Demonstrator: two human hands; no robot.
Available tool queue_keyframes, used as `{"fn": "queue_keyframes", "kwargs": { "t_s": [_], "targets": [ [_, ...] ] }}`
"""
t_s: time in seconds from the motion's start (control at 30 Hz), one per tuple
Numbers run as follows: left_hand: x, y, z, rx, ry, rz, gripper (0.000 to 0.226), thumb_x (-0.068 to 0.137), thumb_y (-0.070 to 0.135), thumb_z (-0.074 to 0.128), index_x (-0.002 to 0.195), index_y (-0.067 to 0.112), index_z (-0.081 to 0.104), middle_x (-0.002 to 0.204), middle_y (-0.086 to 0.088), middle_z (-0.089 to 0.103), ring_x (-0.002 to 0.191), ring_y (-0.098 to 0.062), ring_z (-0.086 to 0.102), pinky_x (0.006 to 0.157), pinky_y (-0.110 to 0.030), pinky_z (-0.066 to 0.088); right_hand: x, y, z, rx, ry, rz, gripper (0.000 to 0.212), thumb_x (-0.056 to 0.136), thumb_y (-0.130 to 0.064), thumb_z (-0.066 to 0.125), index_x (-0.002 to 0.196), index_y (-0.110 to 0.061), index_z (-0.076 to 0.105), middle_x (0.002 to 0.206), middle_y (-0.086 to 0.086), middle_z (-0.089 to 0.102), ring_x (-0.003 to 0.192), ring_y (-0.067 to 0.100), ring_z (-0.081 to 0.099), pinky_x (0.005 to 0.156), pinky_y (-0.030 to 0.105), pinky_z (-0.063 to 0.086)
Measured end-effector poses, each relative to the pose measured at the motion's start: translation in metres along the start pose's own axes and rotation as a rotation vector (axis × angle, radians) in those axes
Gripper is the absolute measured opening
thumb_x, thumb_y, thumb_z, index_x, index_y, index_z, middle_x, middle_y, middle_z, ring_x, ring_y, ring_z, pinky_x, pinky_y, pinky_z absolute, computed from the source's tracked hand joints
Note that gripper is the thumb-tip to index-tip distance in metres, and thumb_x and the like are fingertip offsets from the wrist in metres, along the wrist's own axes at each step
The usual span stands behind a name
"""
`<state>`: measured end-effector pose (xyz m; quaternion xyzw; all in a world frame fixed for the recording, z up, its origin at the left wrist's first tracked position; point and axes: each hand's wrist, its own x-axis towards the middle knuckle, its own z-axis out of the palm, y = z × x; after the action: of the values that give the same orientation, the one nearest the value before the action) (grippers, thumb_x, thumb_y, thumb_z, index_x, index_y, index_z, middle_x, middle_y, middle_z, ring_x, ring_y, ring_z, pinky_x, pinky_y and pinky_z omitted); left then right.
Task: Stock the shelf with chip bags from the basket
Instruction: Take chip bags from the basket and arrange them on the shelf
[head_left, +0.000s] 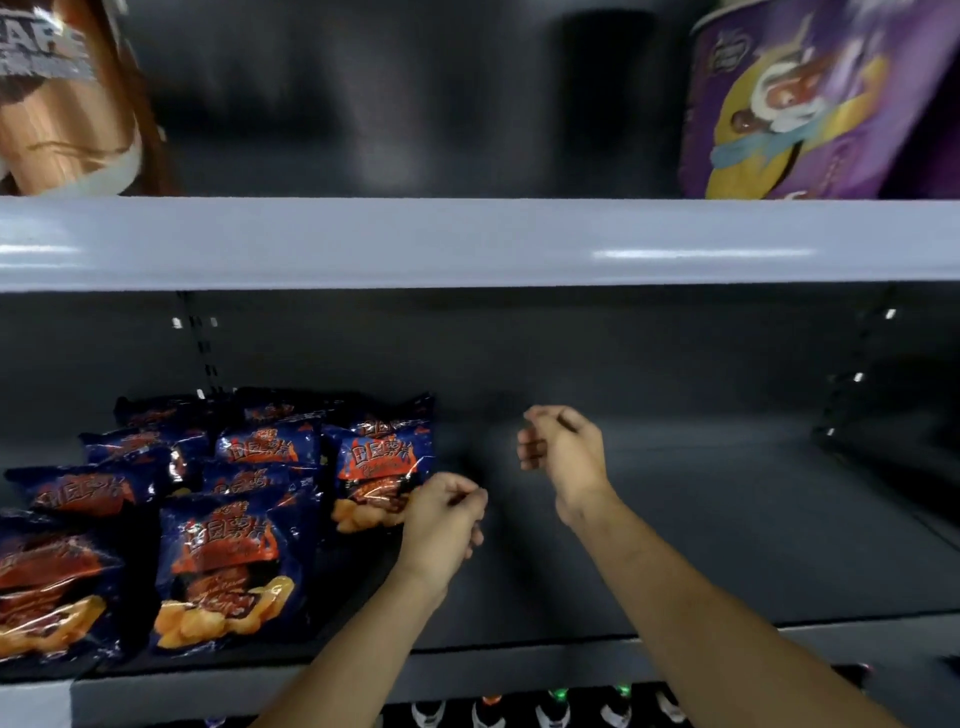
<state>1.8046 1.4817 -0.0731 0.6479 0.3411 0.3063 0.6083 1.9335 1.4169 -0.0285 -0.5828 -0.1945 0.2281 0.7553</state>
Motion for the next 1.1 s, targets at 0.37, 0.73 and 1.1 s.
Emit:
{"fn": "queue_keyframes", "kwargs": {
  "t_s": [0.37,0.73,1.1],
  "targets": [
    [-0.082,0.052,0.211,-0.014,-0.553,0.181,0.011,0.094,0.004,0.06,0.086,0.012,0.057,0.063,-0.001,0.055,0.048,-0.012,0.049,0.042,-0.024,0.034,-0.055,-0.07,-0.218,0.013,0.331,-0.15,0.013,0.099,-0.005,0.057,0.087,-0.007,0.062,0.06,0.004,0.058,0.051,0.014,0.051,0.053,0.029,0.046],
    [-0.205,0.005,0.396,0.101,-0.962,0.158,0.015,0.094,0.004,0.062,0.082,0.012,0.056,0.061,-0.002,0.054,0.043,-0.01,0.048,0.039,-0.021,0.035,-0.184,-0.065,-0.462,0.067,0.791,-0.174,0.013,0.095,-0.004,0.061,0.083,-0.005,0.057,0.056,0.007,0.055,0.05,0.021,0.046,0.051,0.029,0.04],
    [-0.258,-0.145,0.463,0.461,-1.175,-0.03,0.005,0.095,0.004,0.061,0.092,0.002,0.058,0.063,-0.006,0.056,0.043,-0.009,0.05,0.04,-0.021,0.039,-0.282,0.07,-0.572,0.2,1.078,0.086,0.007,0.099,-0.007,0.056,0.092,-0.004,0.055,0.051,0.0,0.049,0.052,0.019,0.043,0.053,0.029,0.037]
  ]
}}
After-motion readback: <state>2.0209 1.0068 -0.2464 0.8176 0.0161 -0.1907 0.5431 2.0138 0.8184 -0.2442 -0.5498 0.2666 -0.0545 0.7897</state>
